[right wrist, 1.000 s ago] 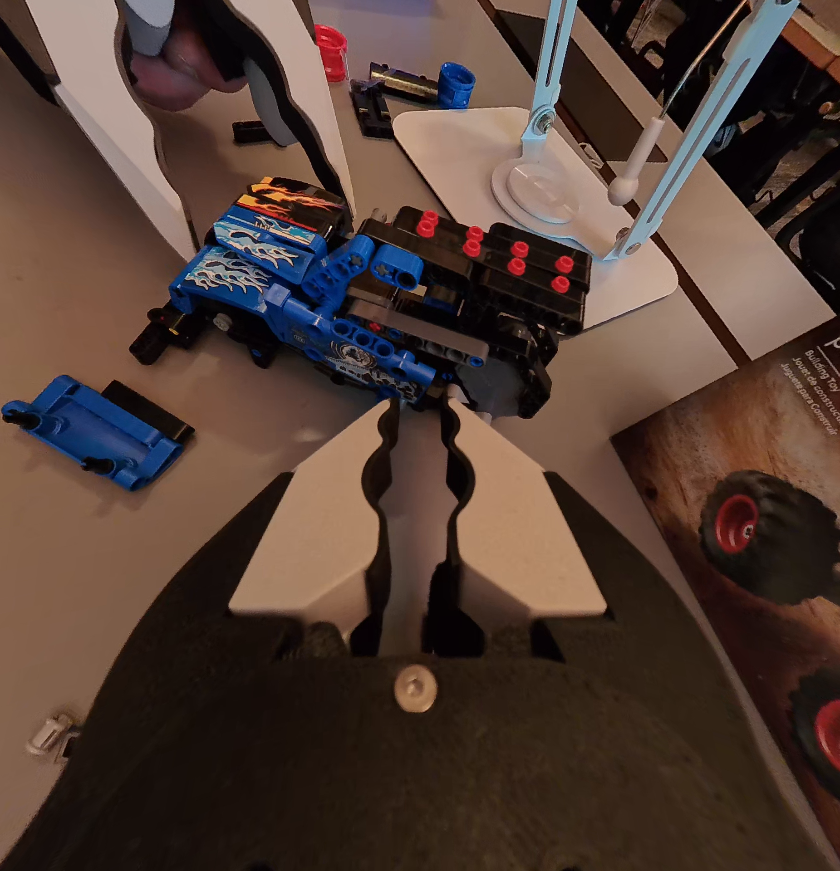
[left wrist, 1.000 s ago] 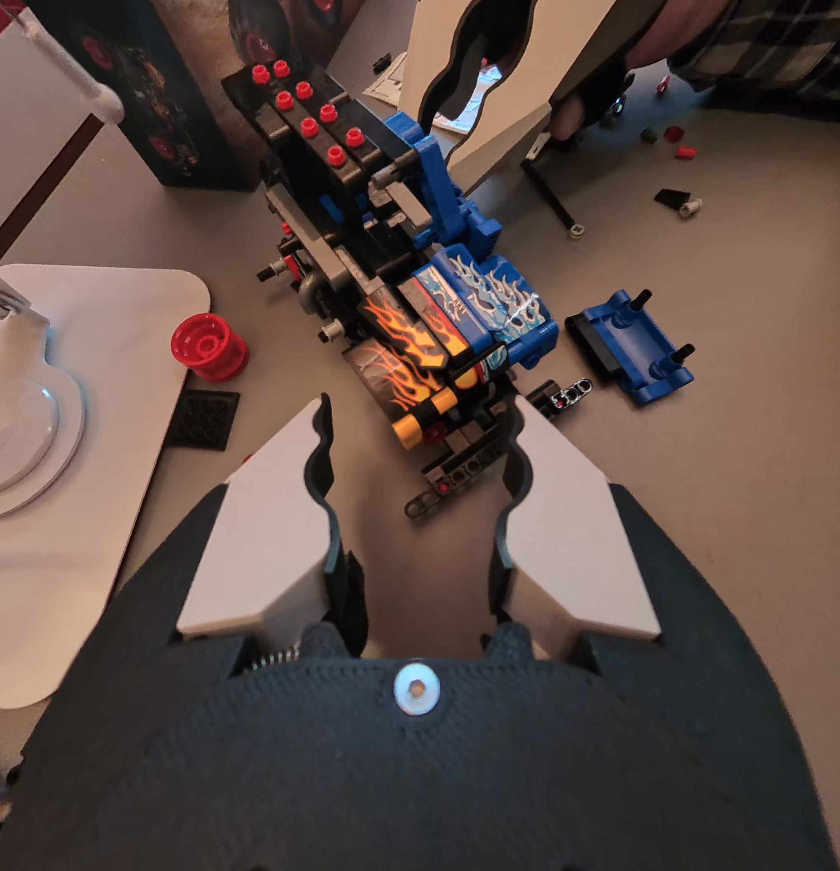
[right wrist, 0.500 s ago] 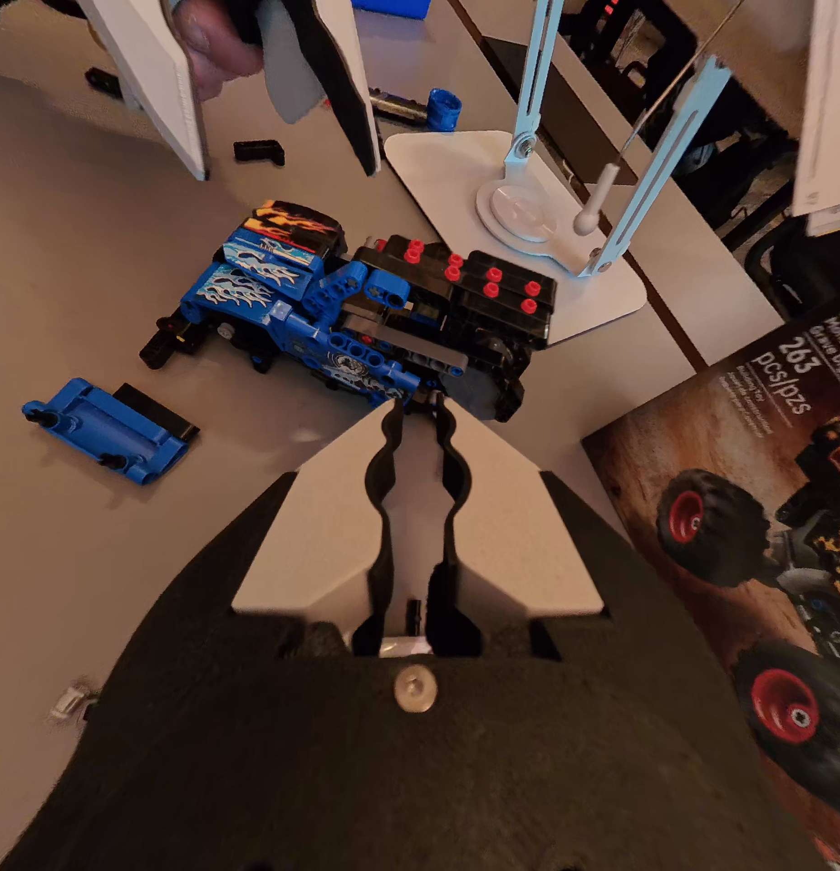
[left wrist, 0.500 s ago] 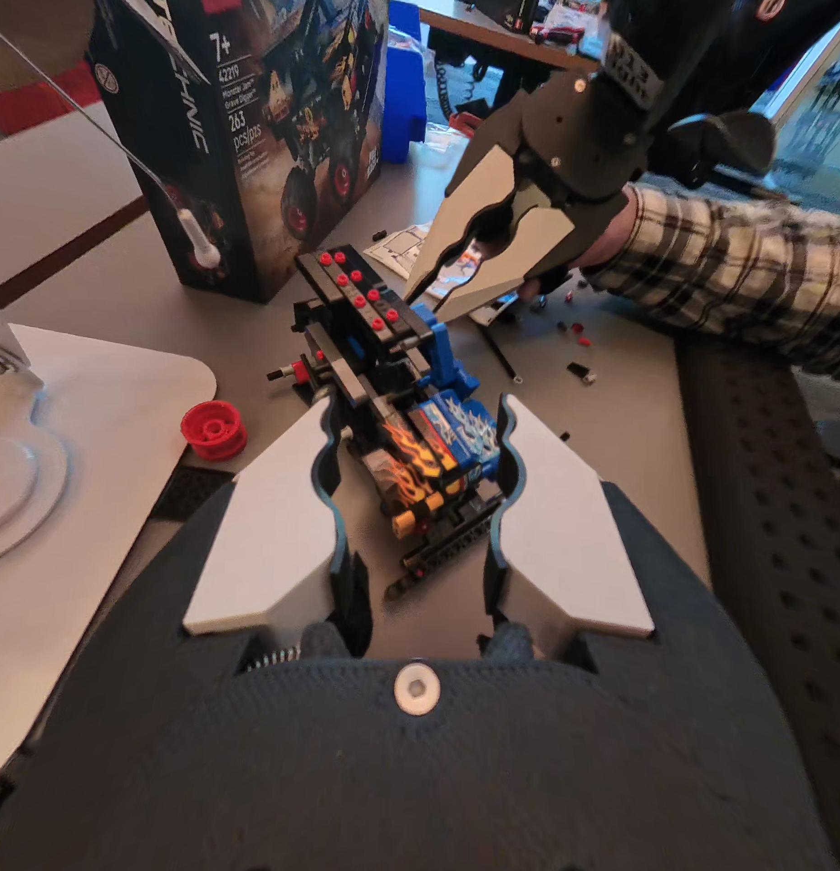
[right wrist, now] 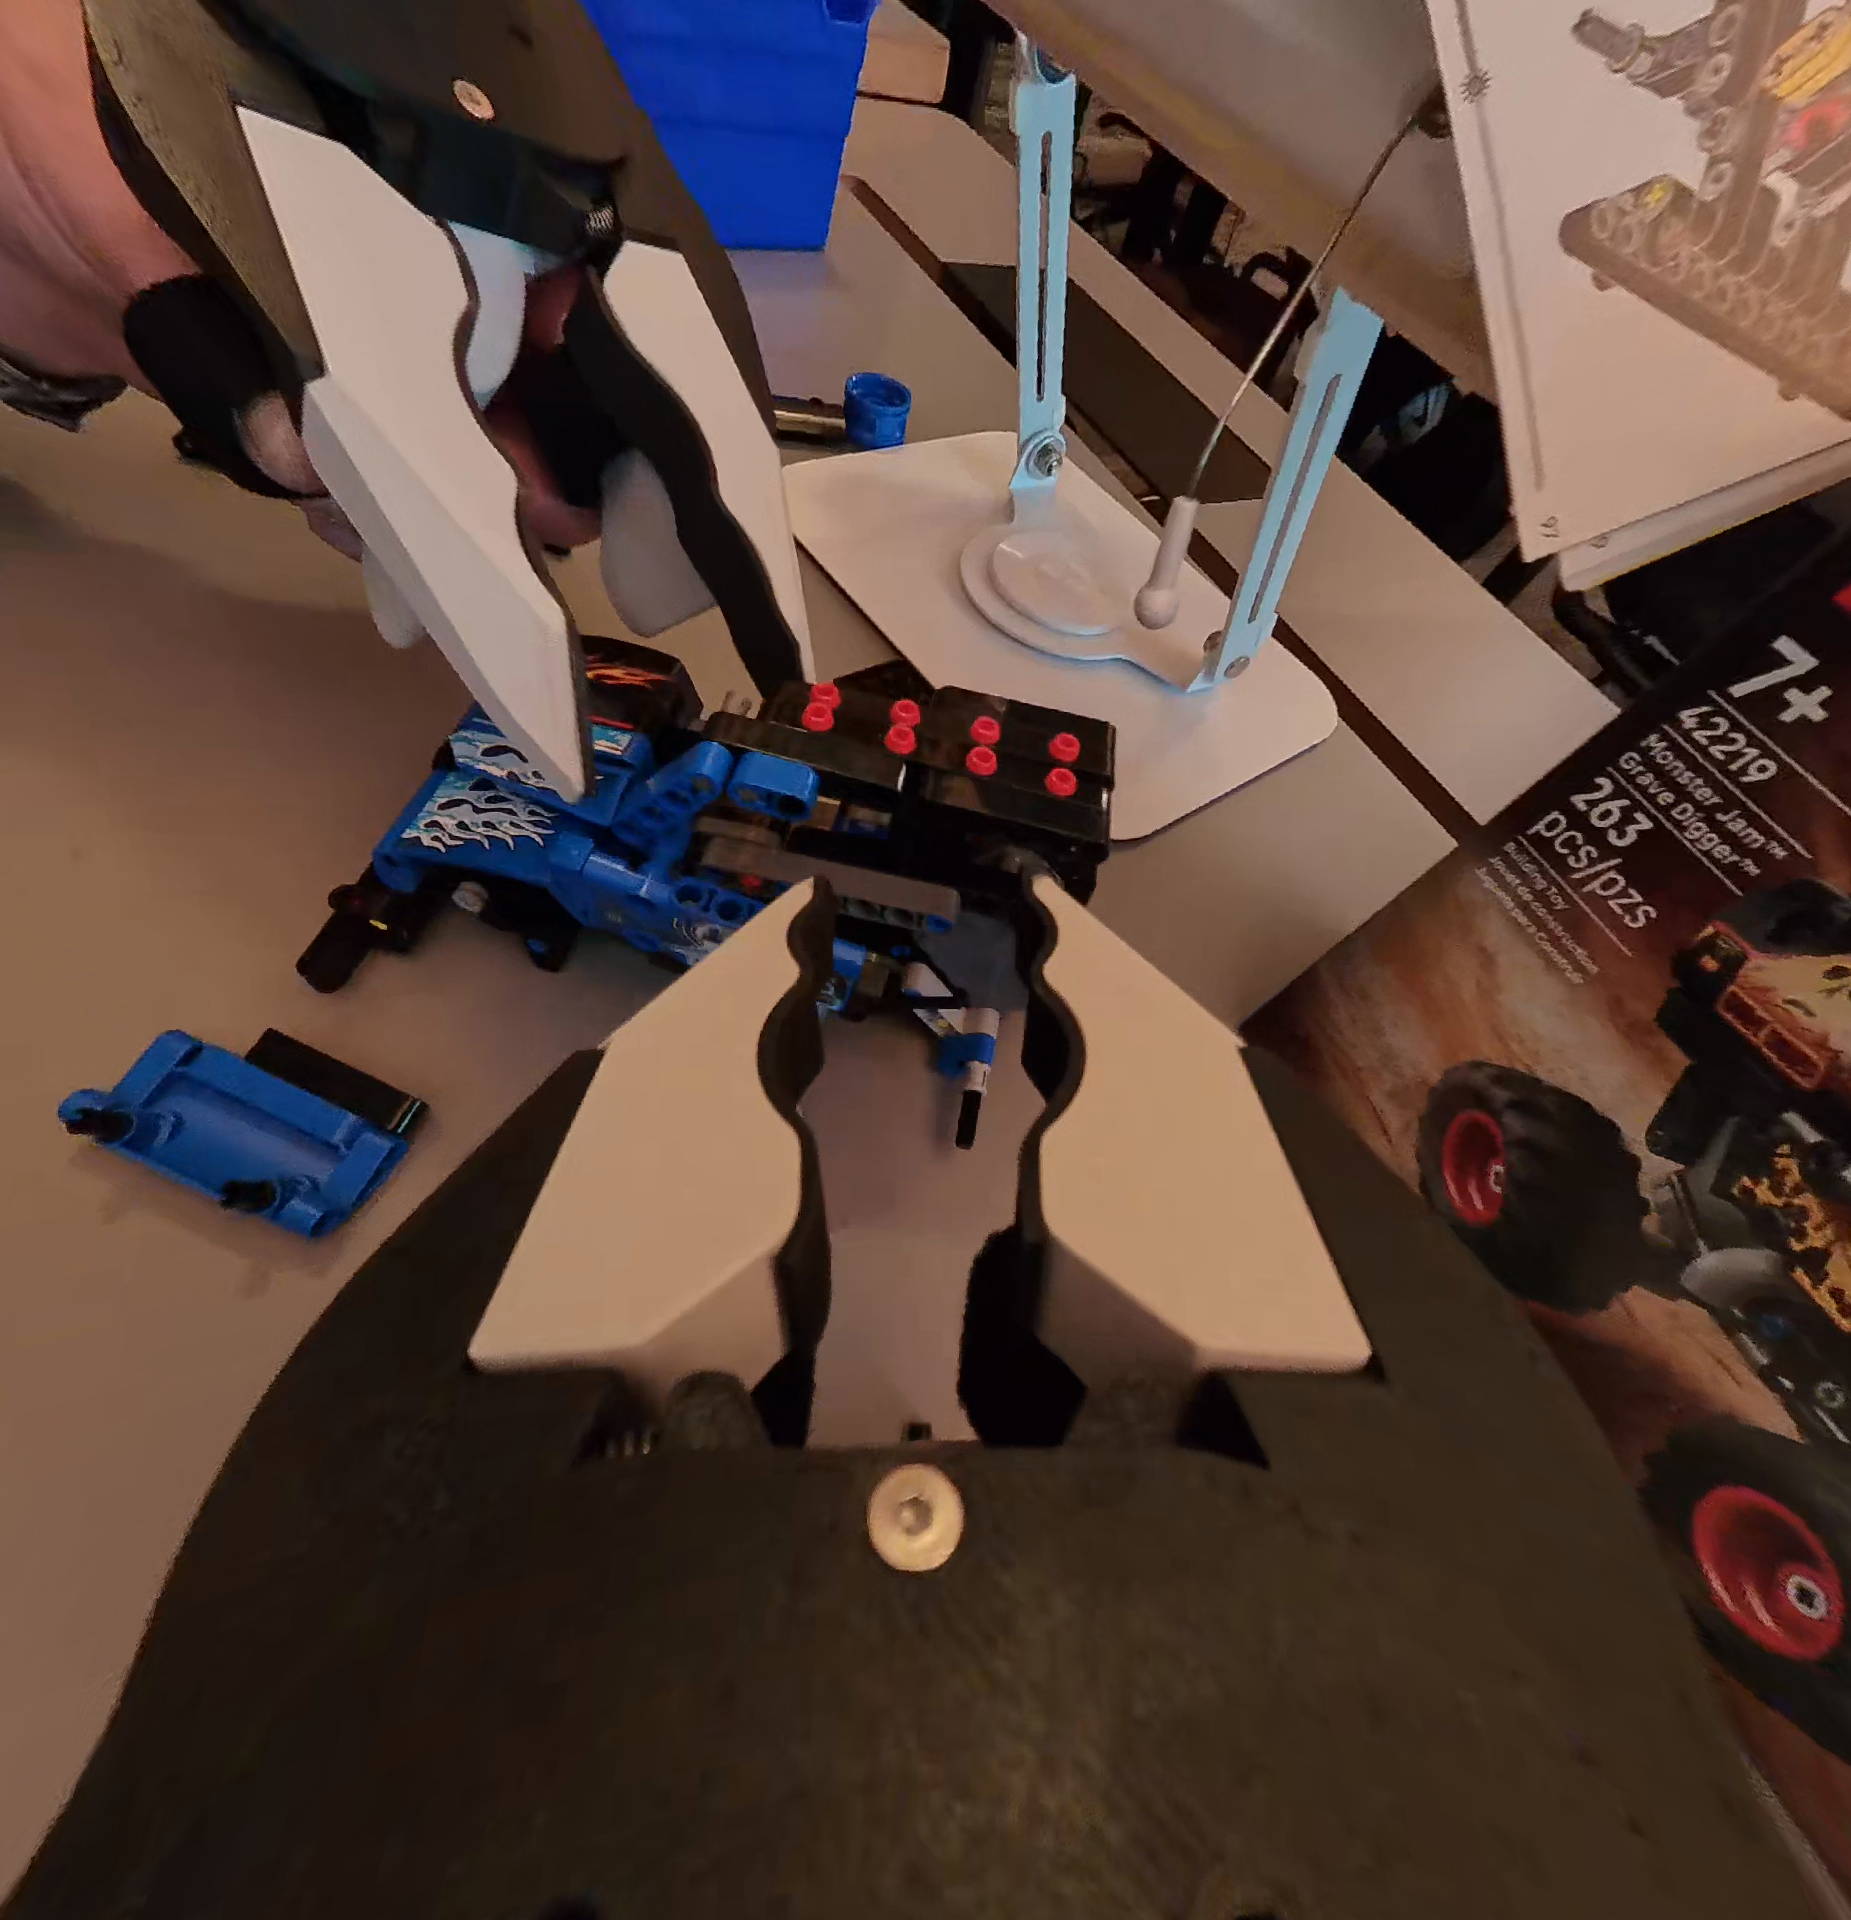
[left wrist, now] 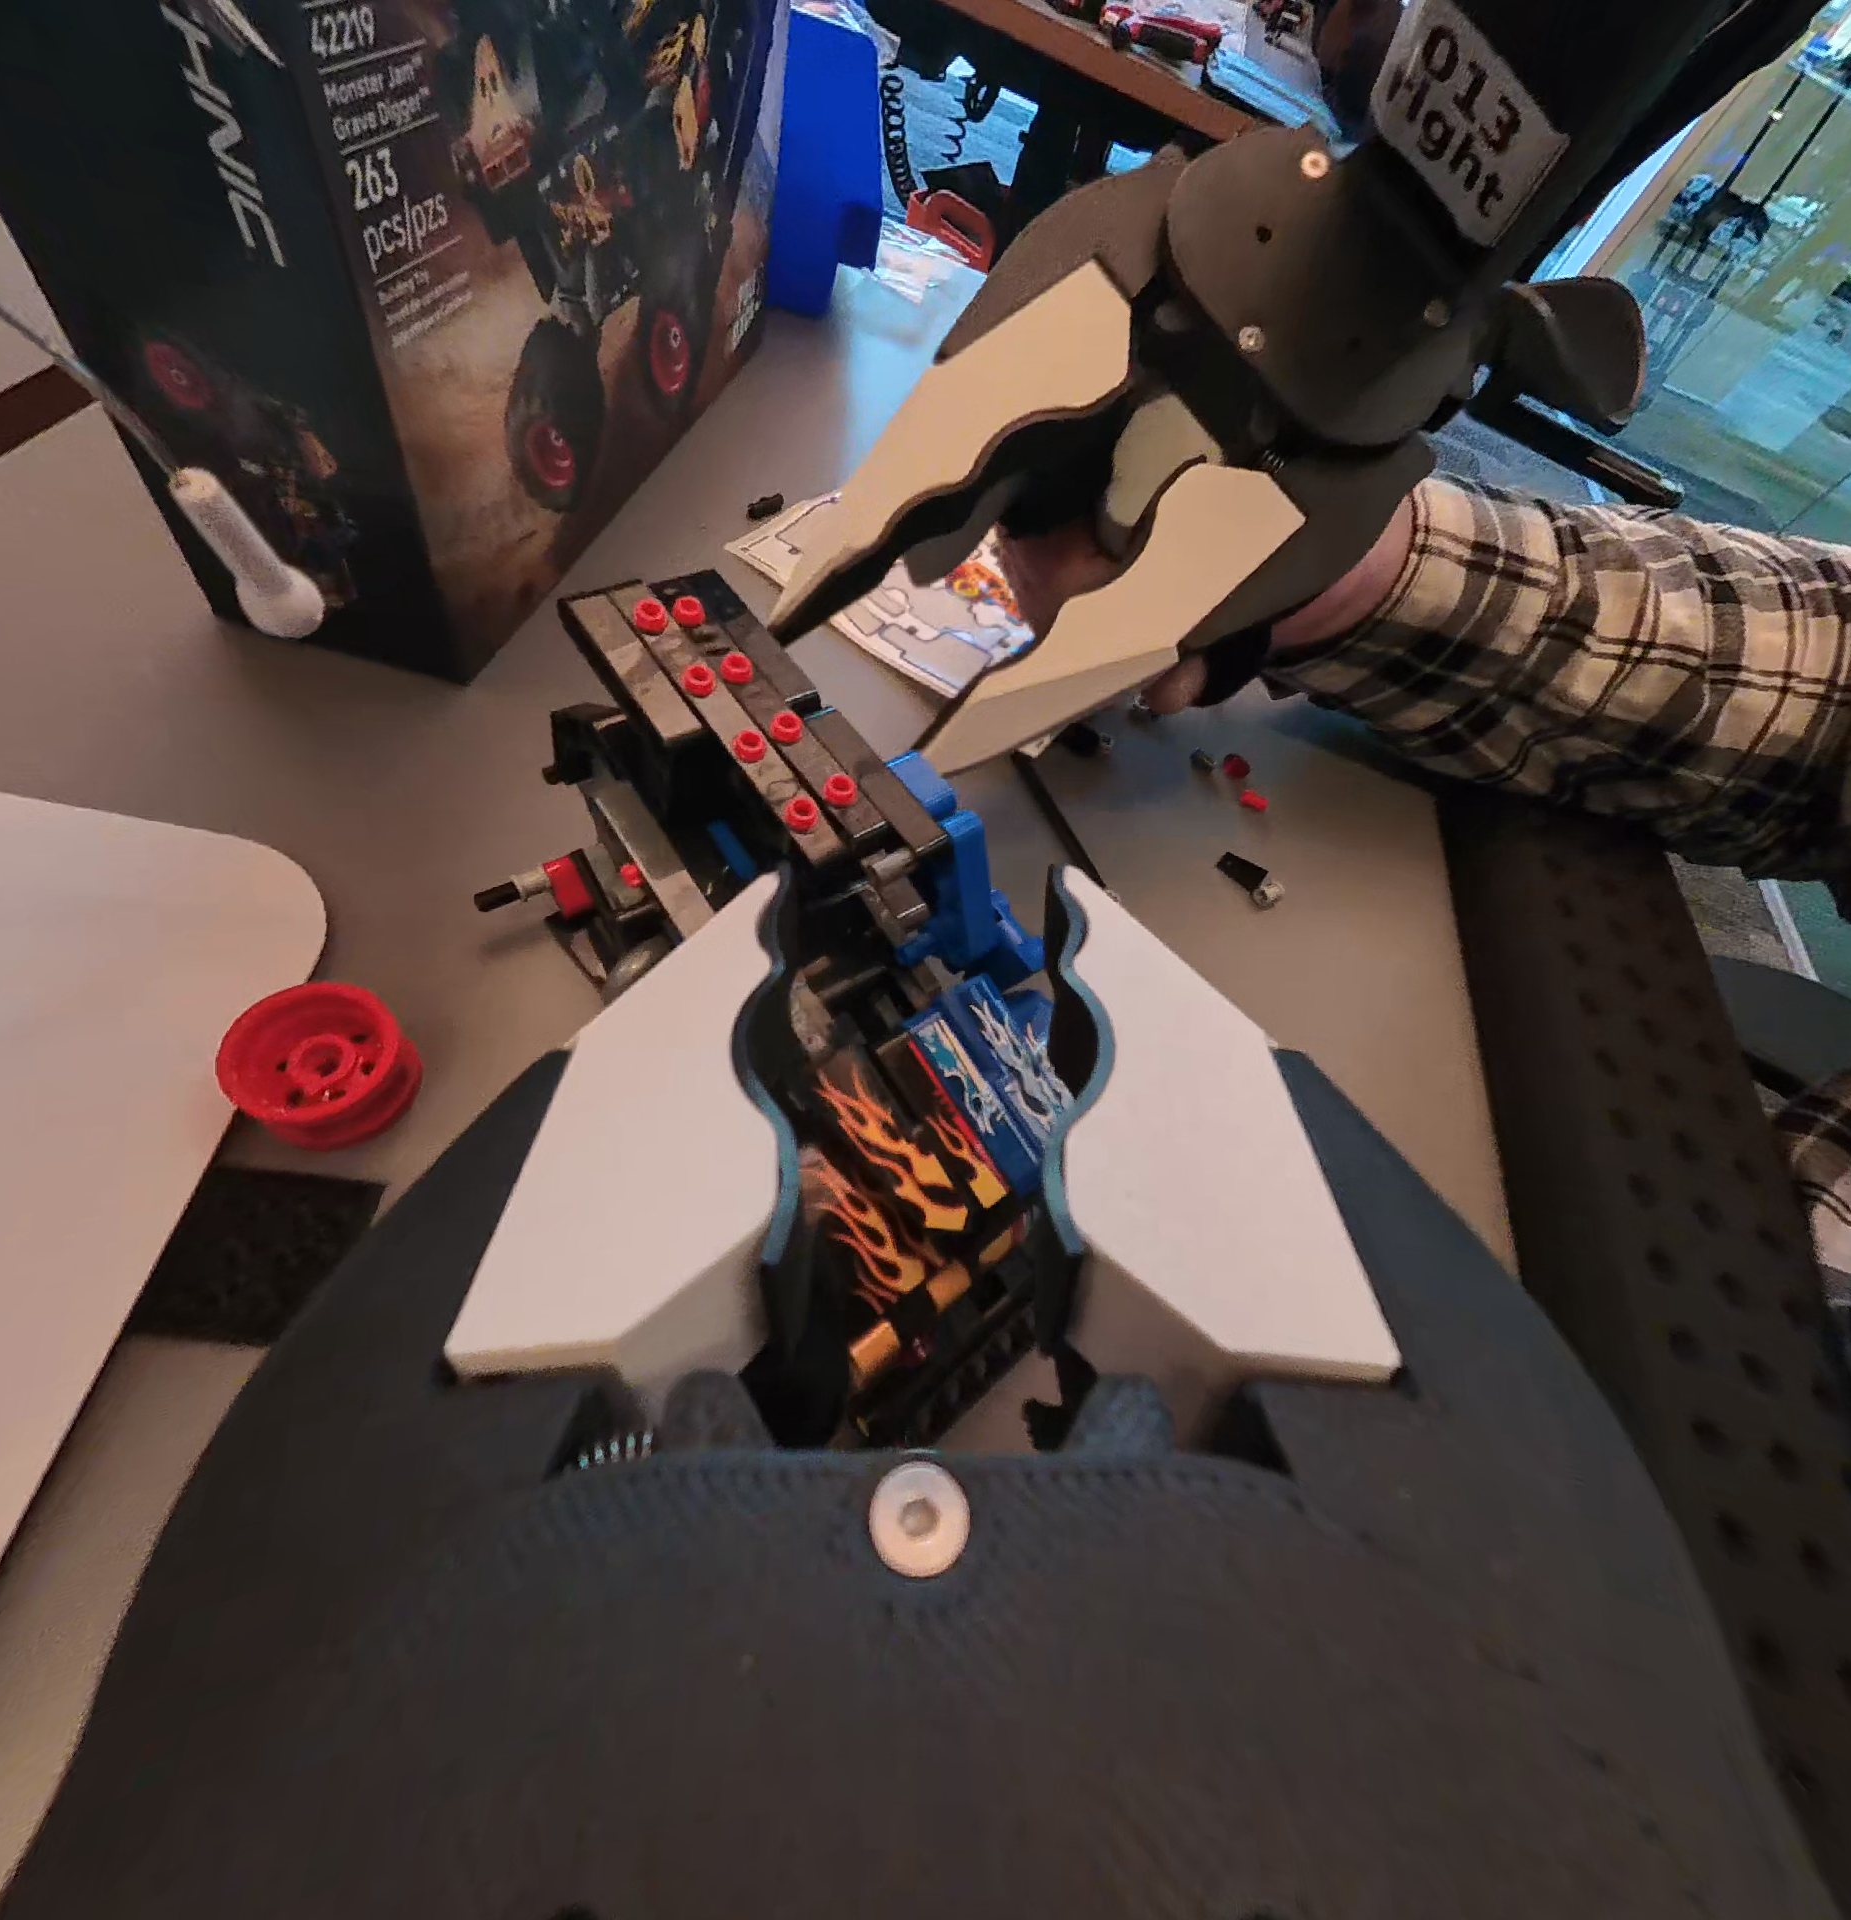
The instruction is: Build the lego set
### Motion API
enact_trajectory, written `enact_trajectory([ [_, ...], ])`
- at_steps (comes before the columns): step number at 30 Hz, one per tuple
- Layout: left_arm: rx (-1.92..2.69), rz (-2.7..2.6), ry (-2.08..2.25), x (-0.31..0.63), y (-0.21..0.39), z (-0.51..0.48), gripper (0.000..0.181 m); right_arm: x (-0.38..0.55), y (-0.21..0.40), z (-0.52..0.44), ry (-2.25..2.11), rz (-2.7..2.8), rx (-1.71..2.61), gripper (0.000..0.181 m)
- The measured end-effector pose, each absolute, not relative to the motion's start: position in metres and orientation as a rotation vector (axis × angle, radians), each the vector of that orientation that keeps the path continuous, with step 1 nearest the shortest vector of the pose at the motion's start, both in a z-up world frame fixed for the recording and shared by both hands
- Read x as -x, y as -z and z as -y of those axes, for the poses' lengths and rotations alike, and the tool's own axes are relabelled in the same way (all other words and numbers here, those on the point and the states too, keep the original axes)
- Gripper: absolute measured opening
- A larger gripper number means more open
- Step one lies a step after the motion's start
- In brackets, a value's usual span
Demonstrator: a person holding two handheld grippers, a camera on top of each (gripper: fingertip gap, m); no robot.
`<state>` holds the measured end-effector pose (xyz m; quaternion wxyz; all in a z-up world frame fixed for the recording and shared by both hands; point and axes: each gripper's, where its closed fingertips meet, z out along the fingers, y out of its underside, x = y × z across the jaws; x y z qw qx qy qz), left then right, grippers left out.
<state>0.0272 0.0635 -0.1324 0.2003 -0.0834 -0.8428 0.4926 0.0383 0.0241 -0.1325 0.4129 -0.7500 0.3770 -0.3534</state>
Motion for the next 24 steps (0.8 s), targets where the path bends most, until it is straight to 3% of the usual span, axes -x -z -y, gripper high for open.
enact_trajectory([
  [24,0.240,2.338,-1.438,-0.0279,0.1329,-0.0595,0.029,-0.0441,0.1405,-0.0332,0.881,-0.948,1.893,0.030],
])
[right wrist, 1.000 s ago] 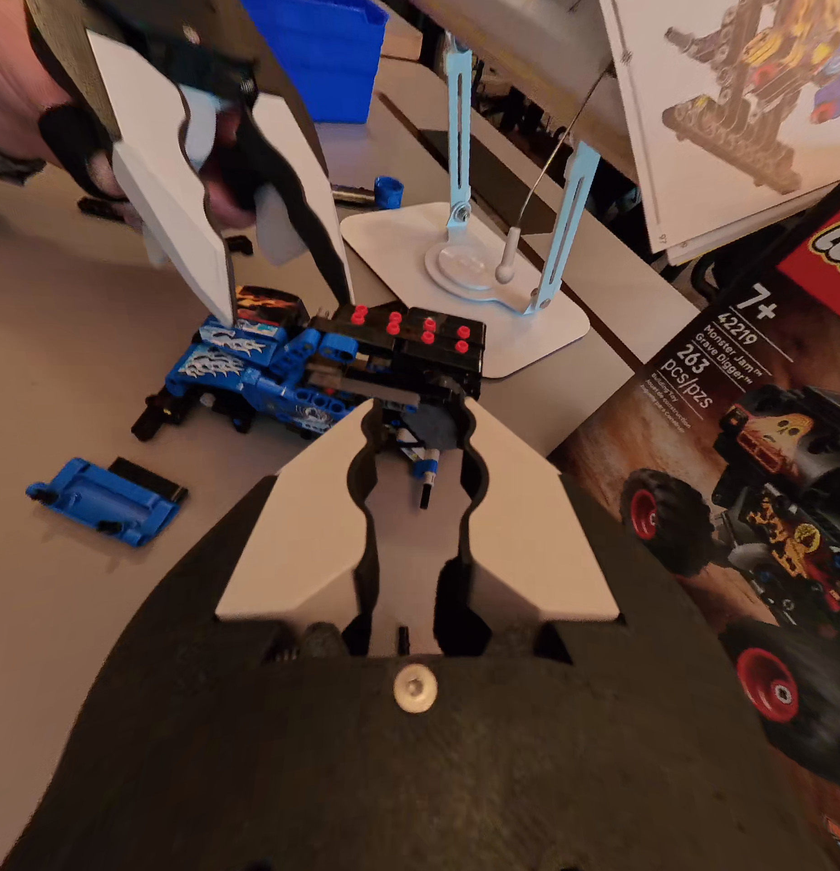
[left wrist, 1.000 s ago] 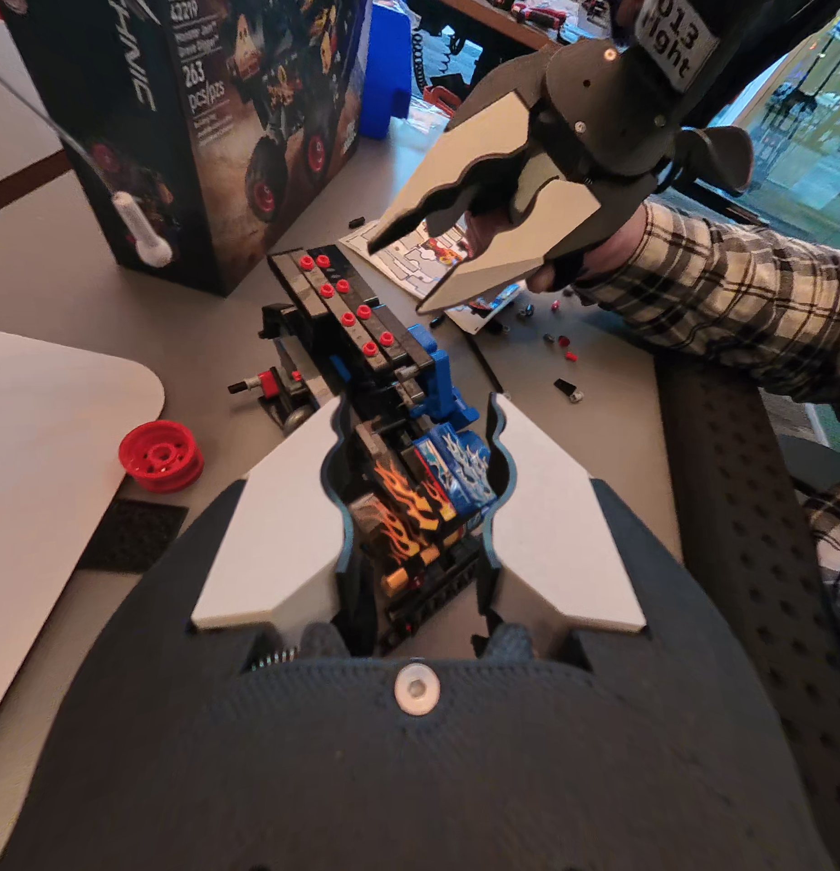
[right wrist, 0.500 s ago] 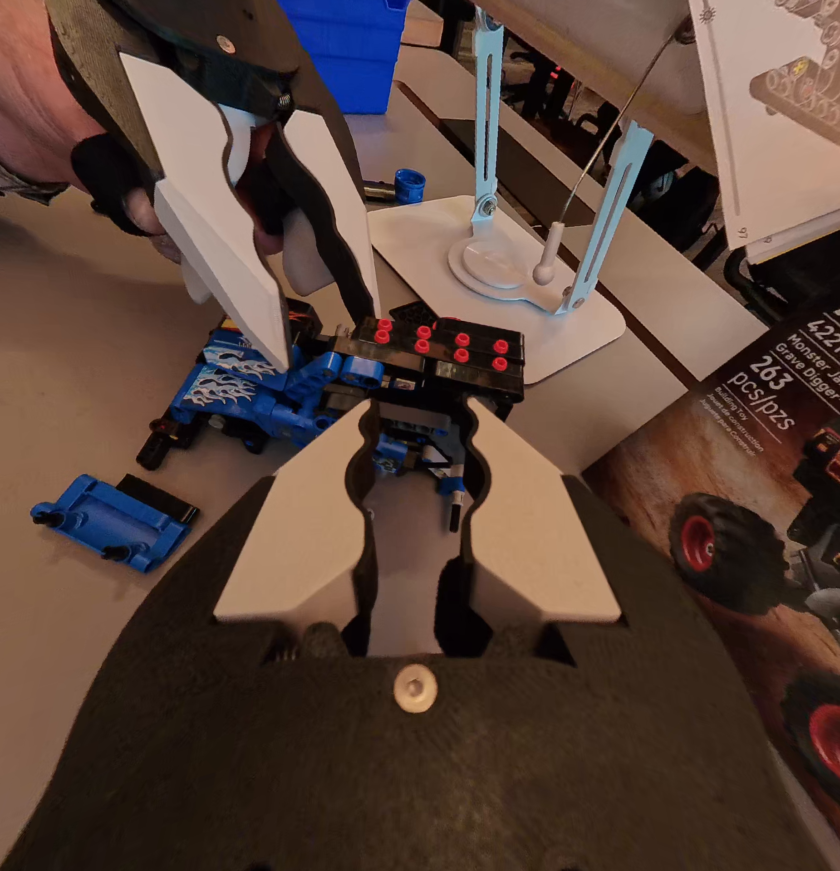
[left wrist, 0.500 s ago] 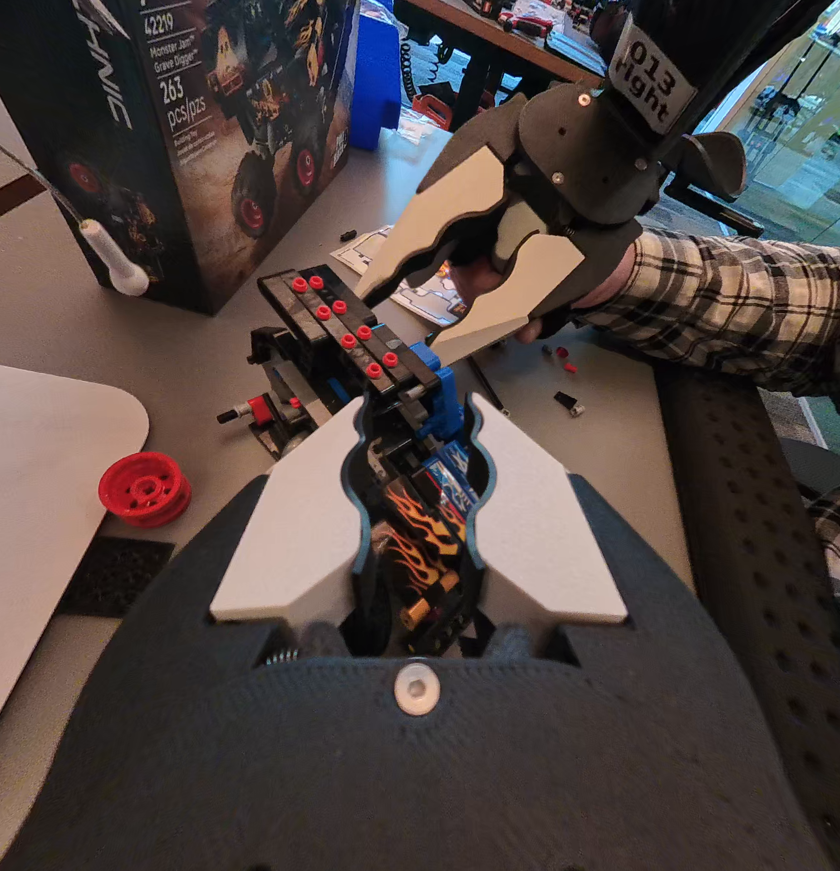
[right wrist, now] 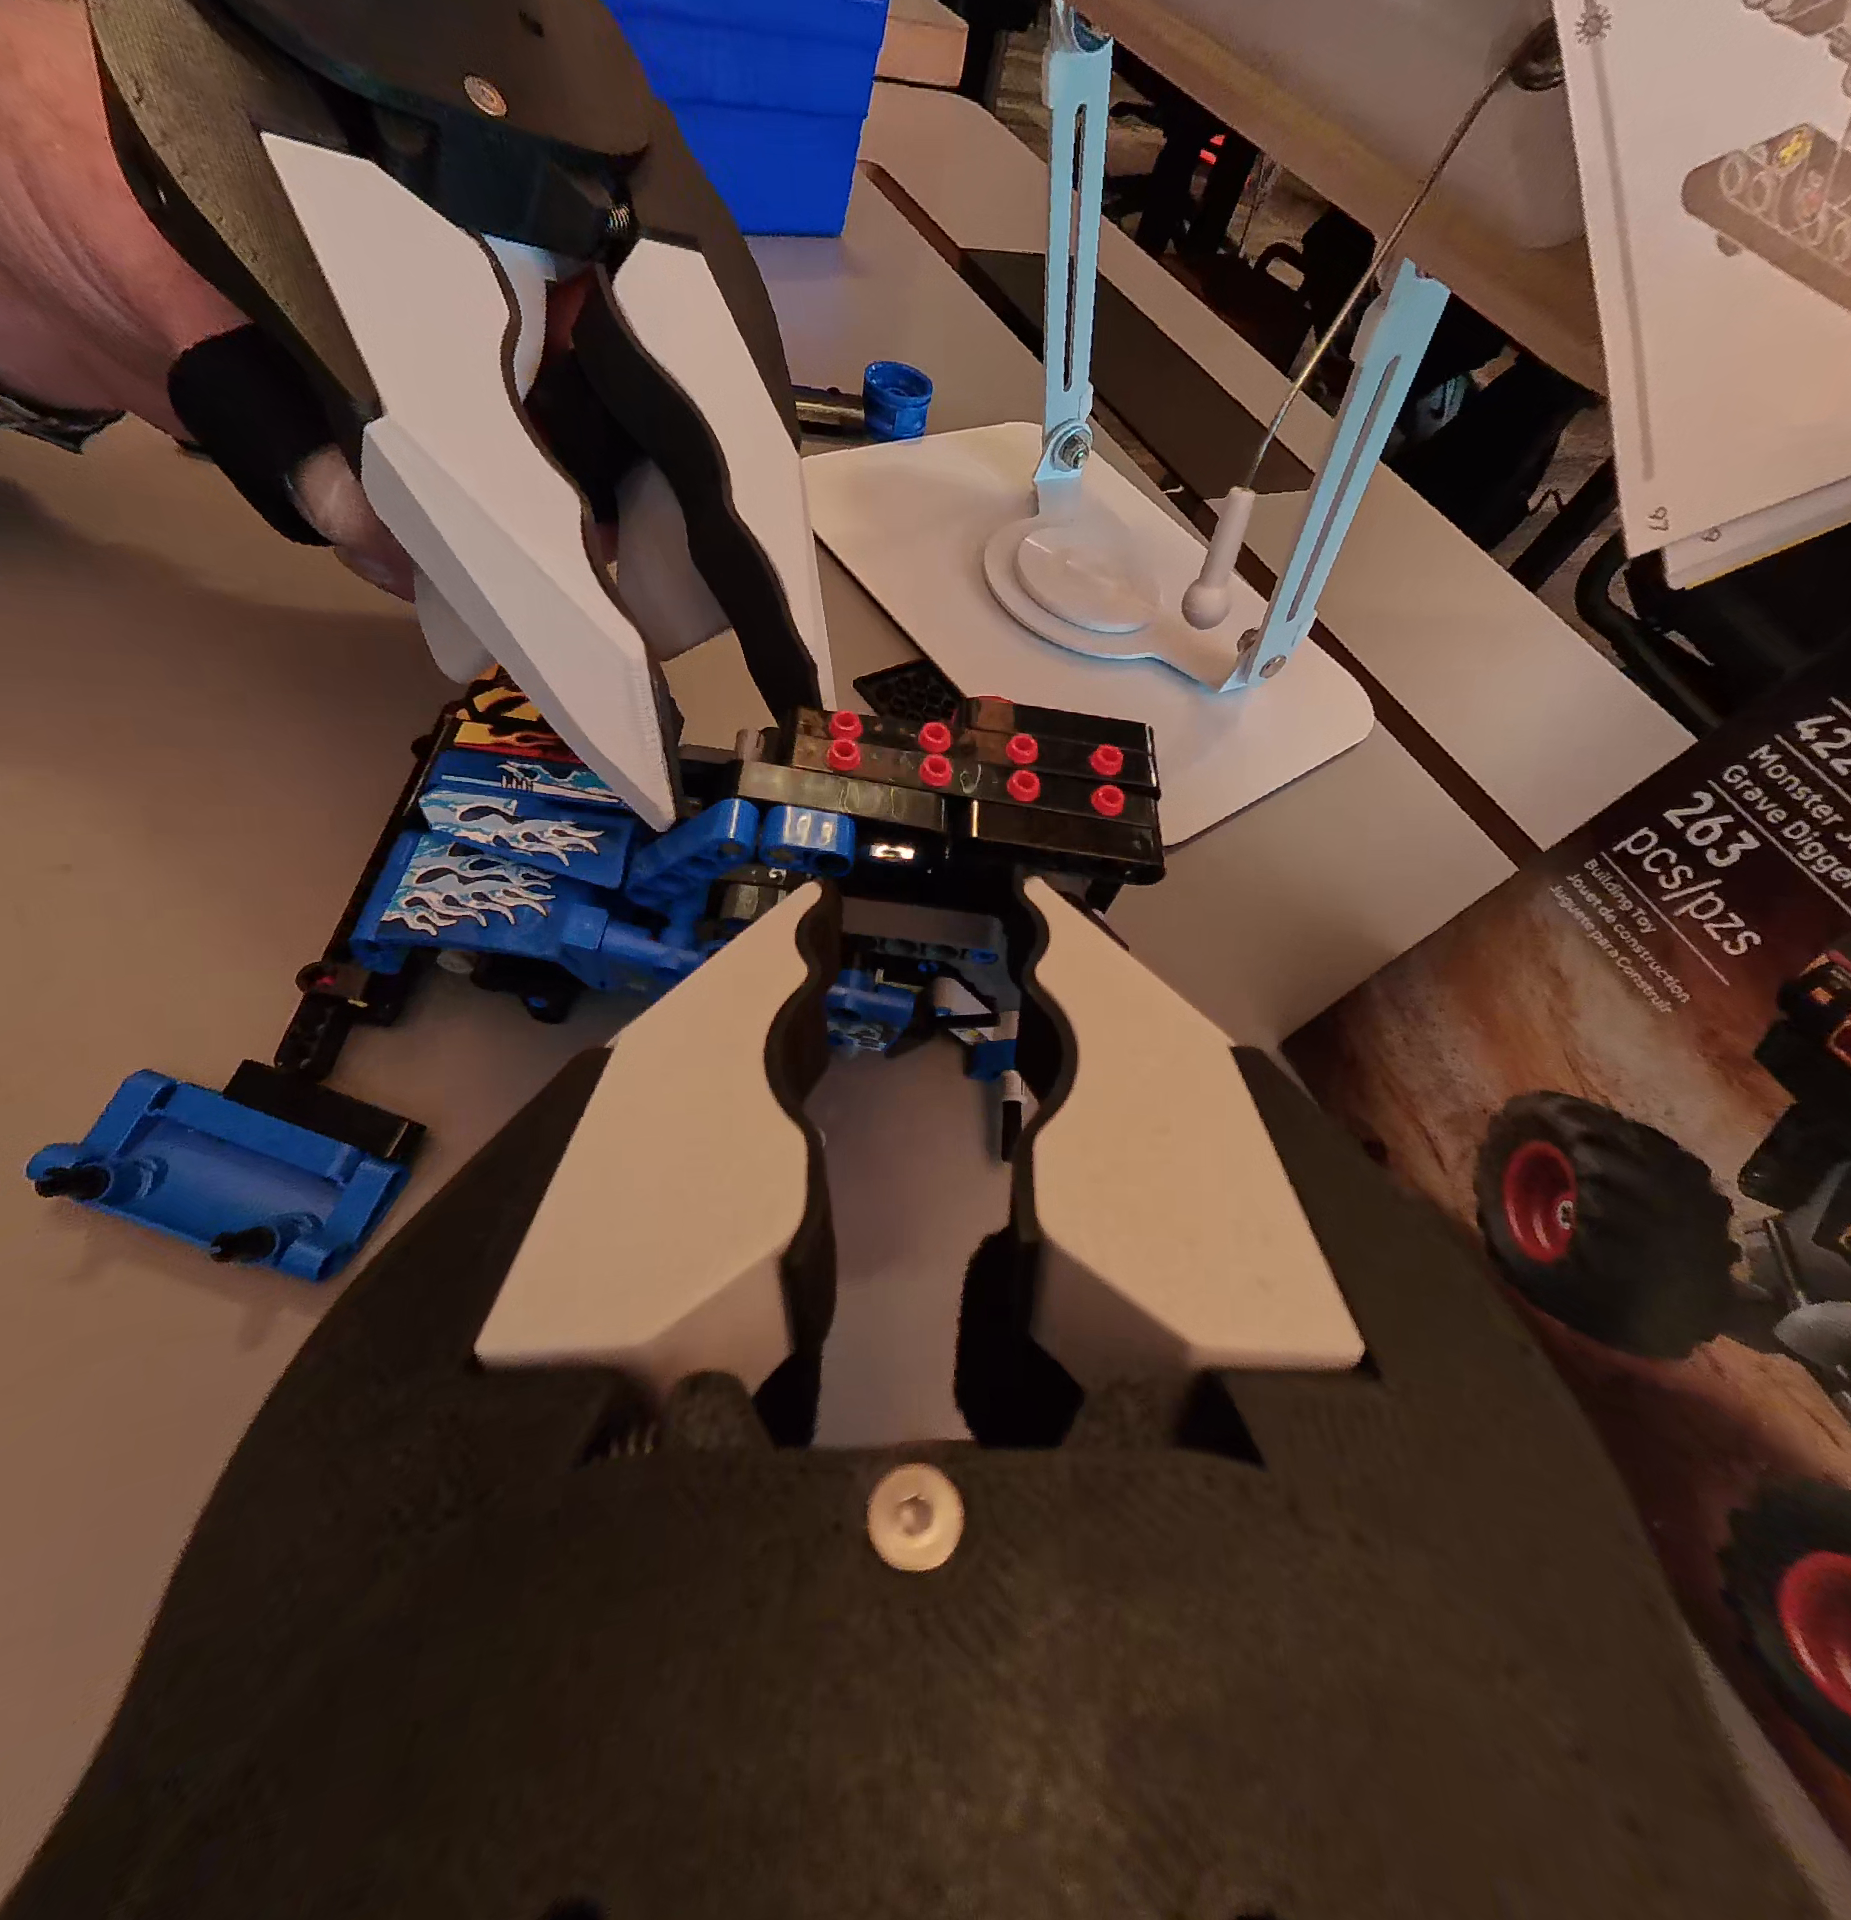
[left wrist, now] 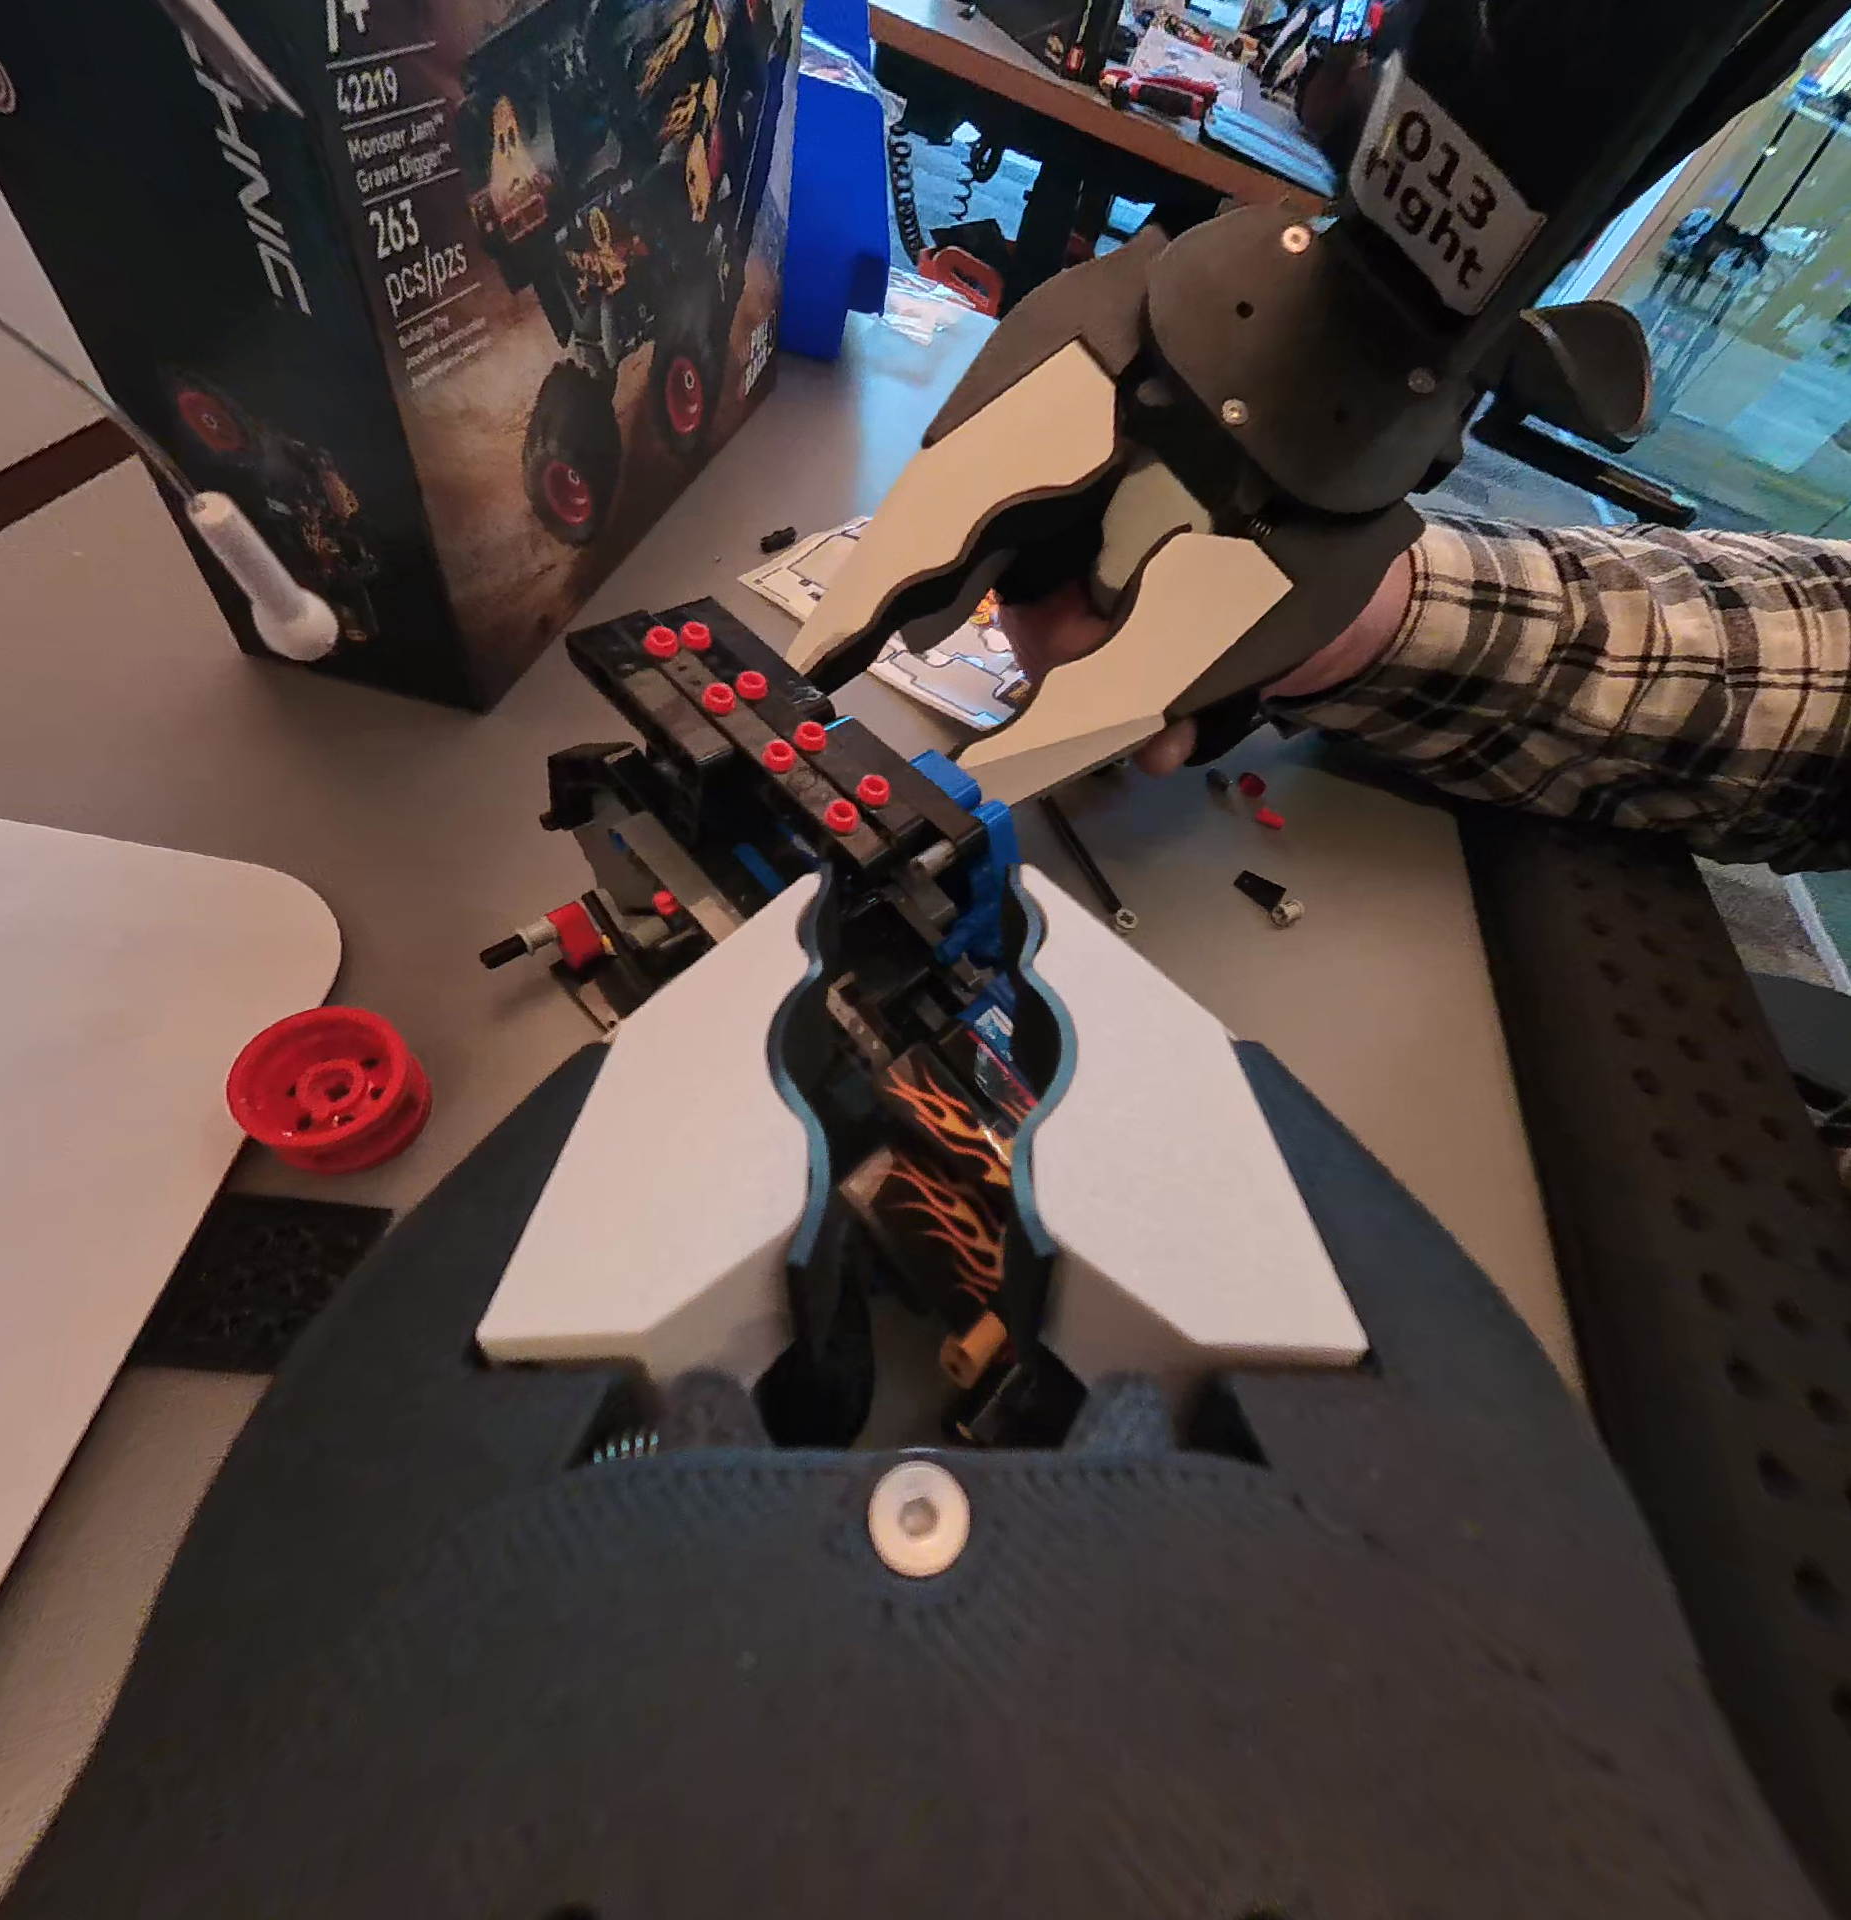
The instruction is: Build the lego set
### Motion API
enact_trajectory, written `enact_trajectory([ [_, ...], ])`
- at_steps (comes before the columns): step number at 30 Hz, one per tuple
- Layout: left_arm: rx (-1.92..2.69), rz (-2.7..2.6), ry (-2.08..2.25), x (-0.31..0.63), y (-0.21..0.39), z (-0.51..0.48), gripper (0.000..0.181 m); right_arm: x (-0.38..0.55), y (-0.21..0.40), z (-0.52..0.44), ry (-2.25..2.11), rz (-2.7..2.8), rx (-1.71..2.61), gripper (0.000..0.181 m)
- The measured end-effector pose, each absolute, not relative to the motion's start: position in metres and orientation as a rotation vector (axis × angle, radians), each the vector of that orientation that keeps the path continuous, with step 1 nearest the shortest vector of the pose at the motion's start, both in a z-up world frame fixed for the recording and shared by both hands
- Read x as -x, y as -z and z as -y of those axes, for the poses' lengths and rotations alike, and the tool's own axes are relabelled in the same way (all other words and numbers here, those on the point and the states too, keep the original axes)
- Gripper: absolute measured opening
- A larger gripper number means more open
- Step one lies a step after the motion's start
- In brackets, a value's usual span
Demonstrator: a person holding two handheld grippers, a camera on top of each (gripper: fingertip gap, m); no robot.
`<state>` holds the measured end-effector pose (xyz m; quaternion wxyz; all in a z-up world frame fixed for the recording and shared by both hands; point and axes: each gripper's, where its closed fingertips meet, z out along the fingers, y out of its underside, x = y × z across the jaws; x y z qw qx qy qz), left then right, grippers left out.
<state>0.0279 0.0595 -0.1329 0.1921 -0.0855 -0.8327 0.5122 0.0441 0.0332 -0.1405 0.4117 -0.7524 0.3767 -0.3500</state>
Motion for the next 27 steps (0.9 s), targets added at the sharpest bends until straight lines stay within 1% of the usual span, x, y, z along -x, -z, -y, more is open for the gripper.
enact_trajectory([
  [9,0.178,2.265,-1.411,-0.0269,0.1313,-0.0593,0.031,-0.0425,0.1387,-0.0330,0.910,-0.938,1.913,0.031],
  [18,0.143,2.243,-1.414,-0.0286,0.1308,-0.0580,0.024,-0.0419,0.1382,-0.0334,0.939,-0.936,1.925,0.031],
  [27,0.144,2.241,-1.422,-0.0290,0.1311,-0.0572,0.022,-0.0428,0.1381,-0.0333,0.958,-0.938,1.929,0.031],
])
